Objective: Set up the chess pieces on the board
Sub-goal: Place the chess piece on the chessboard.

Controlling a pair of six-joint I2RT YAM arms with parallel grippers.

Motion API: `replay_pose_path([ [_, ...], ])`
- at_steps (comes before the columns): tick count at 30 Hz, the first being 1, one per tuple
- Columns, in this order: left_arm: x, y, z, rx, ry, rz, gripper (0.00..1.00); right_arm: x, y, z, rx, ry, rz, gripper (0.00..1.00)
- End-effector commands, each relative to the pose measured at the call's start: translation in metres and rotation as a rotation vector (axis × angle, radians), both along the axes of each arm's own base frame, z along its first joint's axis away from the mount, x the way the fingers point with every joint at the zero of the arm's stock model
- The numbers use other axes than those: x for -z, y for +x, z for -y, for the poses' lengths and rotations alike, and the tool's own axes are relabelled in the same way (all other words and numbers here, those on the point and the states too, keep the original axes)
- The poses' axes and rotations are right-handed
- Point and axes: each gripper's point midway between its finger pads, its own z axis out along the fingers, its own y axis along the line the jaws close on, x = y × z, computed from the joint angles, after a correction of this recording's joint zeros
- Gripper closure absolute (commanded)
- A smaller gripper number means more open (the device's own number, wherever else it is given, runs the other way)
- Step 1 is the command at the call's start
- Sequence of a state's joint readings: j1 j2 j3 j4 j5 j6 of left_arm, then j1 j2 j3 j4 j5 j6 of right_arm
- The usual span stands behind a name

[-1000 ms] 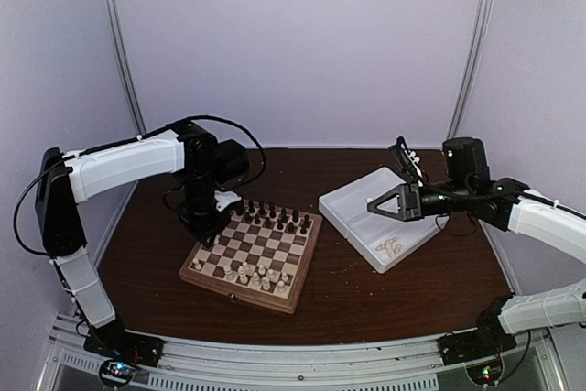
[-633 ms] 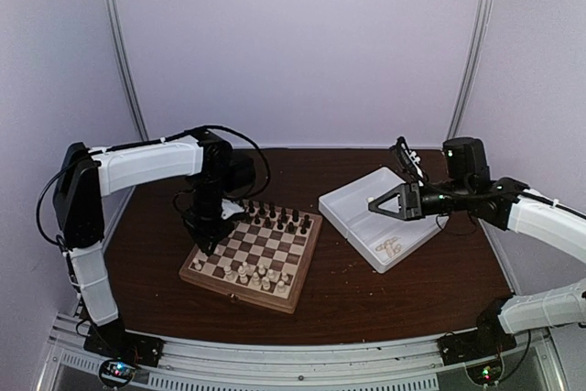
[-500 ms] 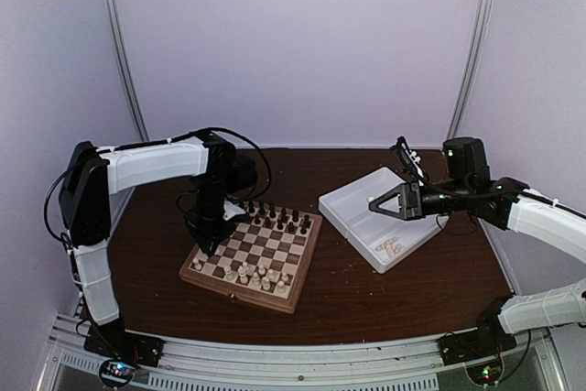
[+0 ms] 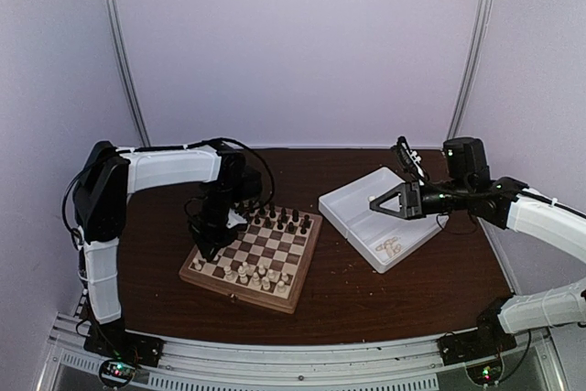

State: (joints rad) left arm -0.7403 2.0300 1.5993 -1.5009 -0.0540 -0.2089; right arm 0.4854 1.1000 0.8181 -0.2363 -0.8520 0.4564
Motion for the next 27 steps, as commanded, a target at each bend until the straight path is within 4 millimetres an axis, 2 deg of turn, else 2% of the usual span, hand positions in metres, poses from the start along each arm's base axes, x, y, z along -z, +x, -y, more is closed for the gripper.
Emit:
replay_pose_path([
  [1, 0.002, 0.002, -0.006, 0.015, 0.029, -0.016, 1.0, 0.001, 0.002, 0.0, 0.0, 0.01, -0.004, 1.0],
  [12, 0.012, 0.004, -0.003, 0.016, 0.029, -0.03, 0.98, 0.001, 0.002, 0.0, 0.01, 0.019, -0.014, 1.0],
  [13, 0.012, 0.004, -0.003, 0.015, 0.031, -0.03, 0.95, 0.001, 0.002, 0.0, 0.011, 0.02, -0.014, 1.0],
  [15, 0.012, 0.005, -0.003, 0.013, 0.031, -0.029, 0.83, 0.0, 0.002, 0.0, 0.011, 0.022, -0.013, 1.0],
  [19, 0.009, 0.008, -0.001, 0.0, 0.019, -0.014, 0.69, 0.001, 0.002, 0.001, 0.014, 0.02, -0.018, 1.0],
  [24, 0.002, 0.012, 0.003, -0.006, -0.003, 0.014, 0.68, 0.001, 0.001, 0.002, 0.015, 0.021, -0.017, 1.0],
  [27, -0.011, 0.016, 0.006, -0.014, -0.036, 0.054, 0.66, 0.0, 0.002, 0.001, 0.016, 0.023, -0.017, 1.0],
])
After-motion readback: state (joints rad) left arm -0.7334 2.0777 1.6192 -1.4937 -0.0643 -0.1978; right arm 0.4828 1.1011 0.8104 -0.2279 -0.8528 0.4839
